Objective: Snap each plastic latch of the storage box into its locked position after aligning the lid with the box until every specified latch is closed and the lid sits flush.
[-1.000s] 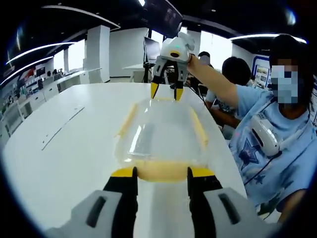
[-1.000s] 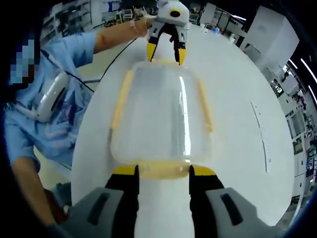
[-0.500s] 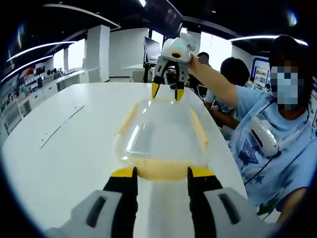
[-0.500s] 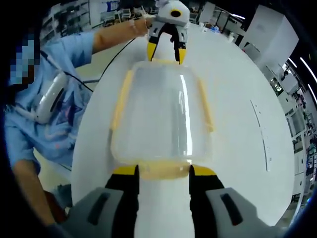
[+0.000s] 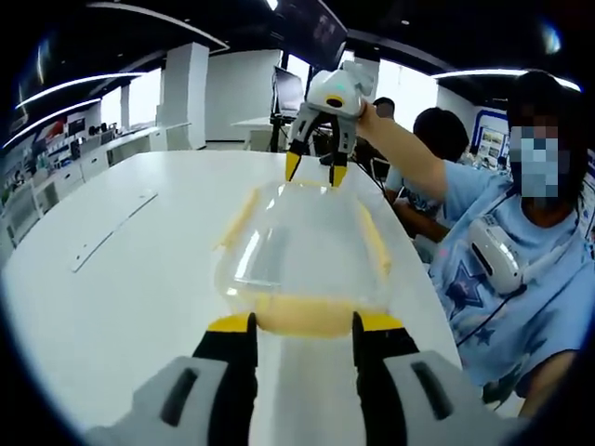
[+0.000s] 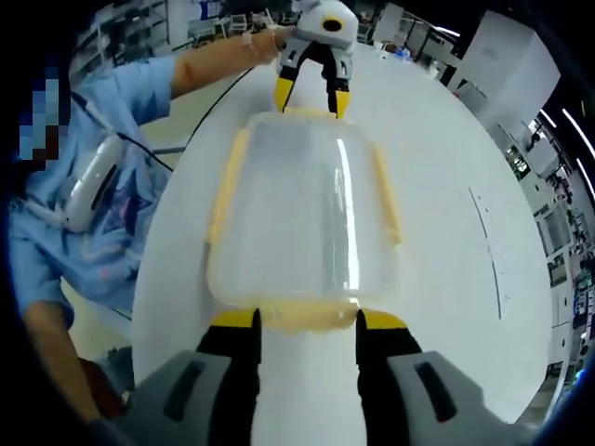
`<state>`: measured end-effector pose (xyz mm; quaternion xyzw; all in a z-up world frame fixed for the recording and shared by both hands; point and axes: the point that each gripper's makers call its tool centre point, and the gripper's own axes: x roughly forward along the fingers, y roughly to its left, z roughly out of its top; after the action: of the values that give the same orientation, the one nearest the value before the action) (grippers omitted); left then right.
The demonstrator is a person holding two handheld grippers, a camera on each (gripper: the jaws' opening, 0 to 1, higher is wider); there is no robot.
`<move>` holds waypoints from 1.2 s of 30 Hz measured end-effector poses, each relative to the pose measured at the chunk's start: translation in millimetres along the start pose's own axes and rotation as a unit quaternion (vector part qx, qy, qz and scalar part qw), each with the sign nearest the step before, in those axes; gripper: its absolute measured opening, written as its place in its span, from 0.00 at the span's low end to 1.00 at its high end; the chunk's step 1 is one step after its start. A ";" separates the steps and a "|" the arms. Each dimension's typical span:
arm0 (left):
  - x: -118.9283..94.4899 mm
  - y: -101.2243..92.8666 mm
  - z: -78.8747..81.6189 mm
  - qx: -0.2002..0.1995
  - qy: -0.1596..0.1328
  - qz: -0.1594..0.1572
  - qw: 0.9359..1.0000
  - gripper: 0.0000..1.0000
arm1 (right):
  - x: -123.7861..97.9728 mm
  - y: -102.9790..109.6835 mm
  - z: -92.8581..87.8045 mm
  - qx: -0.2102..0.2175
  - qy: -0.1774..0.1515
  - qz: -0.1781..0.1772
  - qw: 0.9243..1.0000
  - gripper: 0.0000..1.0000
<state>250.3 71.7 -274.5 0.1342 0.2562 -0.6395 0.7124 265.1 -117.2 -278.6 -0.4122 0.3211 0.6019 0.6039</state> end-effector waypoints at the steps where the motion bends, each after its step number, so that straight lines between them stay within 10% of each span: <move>1: 1.3 0.5 -1.2 0.000 0.005 0.001 1.000 0.40 | -1.0 0.6 0.0 -0.002 -0.004 -0.001 1.000 0.40; 14: 0.0 3.2 -8.0 -0.011 0.019 0.017 1.000 0.45 | -2.7 -0.9 -2.4 0.012 -0.036 -0.008 0.999 0.39; 20: -12.2 27.2 -43.5 -0.013 0.080 0.074 0.994 0.36 | 4.0 -7.3 -36.8 0.010 0.026 -0.028 0.999 0.28; 28: -43.6 55.0 20.7 0.013 -0.054 0.176 0.983 0.31 | -19.4 -22.9 -18.7 0.029 -0.082 -0.089 0.992 0.19; 36: -13.0 24.7 79.6 0.044 -0.078 0.139 0.986 0.24 | -36.6 -19.1 3.0 0.044 -0.174 -0.106 0.978 0.06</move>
<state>289.2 44.9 -204.6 0.1494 0.1498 -0.5531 0.8058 281.1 -130.2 -242.8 -0.3057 0.1923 0.5824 0.7283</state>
